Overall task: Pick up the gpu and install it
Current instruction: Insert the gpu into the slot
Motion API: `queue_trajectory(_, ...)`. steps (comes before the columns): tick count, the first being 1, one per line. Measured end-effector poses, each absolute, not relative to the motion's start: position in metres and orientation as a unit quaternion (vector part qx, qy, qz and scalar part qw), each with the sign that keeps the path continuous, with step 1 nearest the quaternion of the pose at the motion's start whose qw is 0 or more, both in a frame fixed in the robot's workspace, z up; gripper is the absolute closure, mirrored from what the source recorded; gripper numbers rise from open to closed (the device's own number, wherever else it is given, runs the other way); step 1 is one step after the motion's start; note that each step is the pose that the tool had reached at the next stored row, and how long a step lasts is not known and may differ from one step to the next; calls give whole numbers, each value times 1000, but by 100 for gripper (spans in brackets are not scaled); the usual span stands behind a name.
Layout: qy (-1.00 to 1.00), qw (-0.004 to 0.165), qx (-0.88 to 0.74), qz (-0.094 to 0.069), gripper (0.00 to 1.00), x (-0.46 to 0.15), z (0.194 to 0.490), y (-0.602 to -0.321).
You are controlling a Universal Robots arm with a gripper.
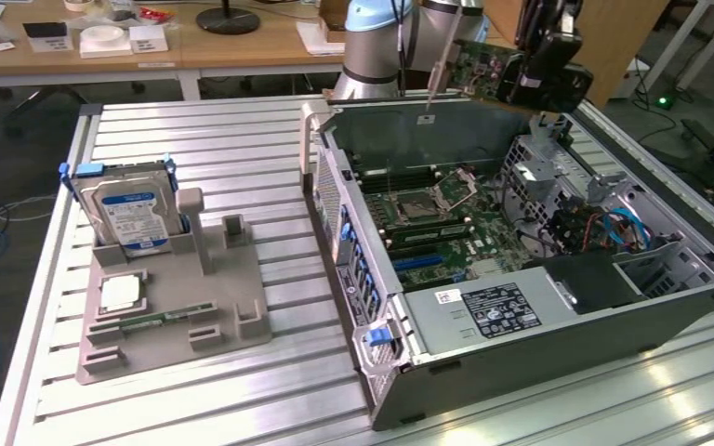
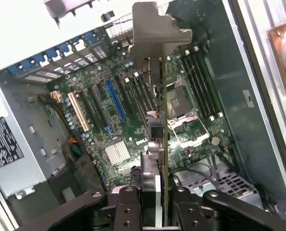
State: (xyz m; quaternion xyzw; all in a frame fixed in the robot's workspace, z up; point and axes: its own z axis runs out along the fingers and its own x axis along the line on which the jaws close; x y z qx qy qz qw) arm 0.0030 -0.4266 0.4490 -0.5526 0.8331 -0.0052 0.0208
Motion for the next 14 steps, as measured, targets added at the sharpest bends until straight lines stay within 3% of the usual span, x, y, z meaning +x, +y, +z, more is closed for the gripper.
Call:
queue_trajectory(7, 803, 22, -596, -5, 72, 3, 449, -427)
queue_trajectory(14, 784, 38, -619, -17, 72, 3, 447, -427)
